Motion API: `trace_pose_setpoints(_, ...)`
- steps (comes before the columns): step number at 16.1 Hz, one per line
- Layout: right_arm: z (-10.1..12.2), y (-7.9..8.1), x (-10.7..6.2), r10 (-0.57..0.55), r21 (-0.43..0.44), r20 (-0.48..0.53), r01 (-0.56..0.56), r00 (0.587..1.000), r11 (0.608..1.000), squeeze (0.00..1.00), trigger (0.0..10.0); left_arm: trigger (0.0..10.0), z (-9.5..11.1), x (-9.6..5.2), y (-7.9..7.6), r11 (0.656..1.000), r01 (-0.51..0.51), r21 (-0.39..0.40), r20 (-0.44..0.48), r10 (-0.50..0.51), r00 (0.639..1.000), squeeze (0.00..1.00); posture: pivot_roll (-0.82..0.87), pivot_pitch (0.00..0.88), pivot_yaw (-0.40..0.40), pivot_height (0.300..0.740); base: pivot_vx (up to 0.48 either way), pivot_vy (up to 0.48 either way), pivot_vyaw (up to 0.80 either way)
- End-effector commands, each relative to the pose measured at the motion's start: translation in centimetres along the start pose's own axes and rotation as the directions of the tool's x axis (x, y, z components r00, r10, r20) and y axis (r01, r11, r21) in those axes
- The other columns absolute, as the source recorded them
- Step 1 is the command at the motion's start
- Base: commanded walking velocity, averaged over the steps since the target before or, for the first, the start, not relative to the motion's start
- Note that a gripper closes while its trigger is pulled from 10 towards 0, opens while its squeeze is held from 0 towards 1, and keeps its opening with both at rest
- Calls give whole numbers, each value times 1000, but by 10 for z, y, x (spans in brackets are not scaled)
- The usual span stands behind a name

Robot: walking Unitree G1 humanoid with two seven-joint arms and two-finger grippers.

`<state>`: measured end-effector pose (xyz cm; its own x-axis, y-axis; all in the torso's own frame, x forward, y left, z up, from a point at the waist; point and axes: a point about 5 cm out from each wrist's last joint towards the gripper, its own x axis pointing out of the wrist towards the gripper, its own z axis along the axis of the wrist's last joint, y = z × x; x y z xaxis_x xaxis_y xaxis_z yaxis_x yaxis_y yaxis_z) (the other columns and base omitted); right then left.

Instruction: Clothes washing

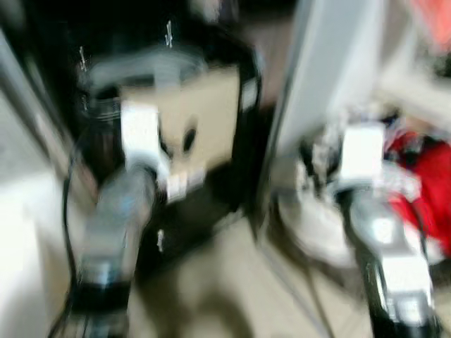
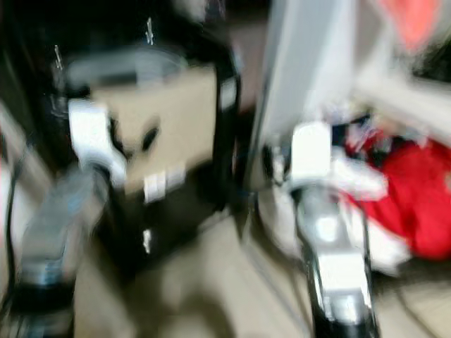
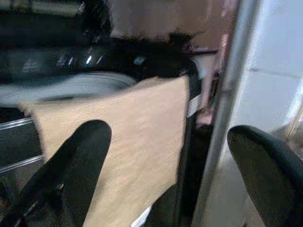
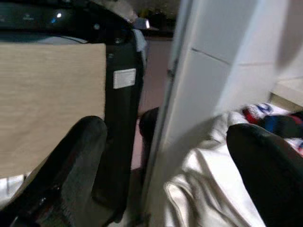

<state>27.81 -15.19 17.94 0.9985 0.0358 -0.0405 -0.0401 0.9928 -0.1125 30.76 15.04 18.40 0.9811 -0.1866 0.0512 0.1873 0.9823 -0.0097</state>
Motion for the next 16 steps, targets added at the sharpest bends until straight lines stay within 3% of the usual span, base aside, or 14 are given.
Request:
trace_pose_setpoints(1, 3, -10, -1, -39, -4, 13, 39, 999, 999, 0, 10000, 10000, 5, 4, -8, 999, 38, -16, 10, -38, 999, 0, -150, 0, 11, 740, 435, 0, 0)
trace_pose_setpoints(5, 2, -10, -3, -48, 22, 5, 48, 999, 999, 0, 10000, 10000, 4, 3, -8, 999, 45, -7, 5, -44, 999, 0, -154, 0, 18, 740, 435, 0, 0)
trace_pose_setpoints(16, 10, -12, -12, -91, 80, 32, 88, 995, 993, 0, 10000, 10000, 6, 2, -18, 995, 101, -21, 18, -101, 995, 0, -168, 0, 23, 740, 435, 0, -794)
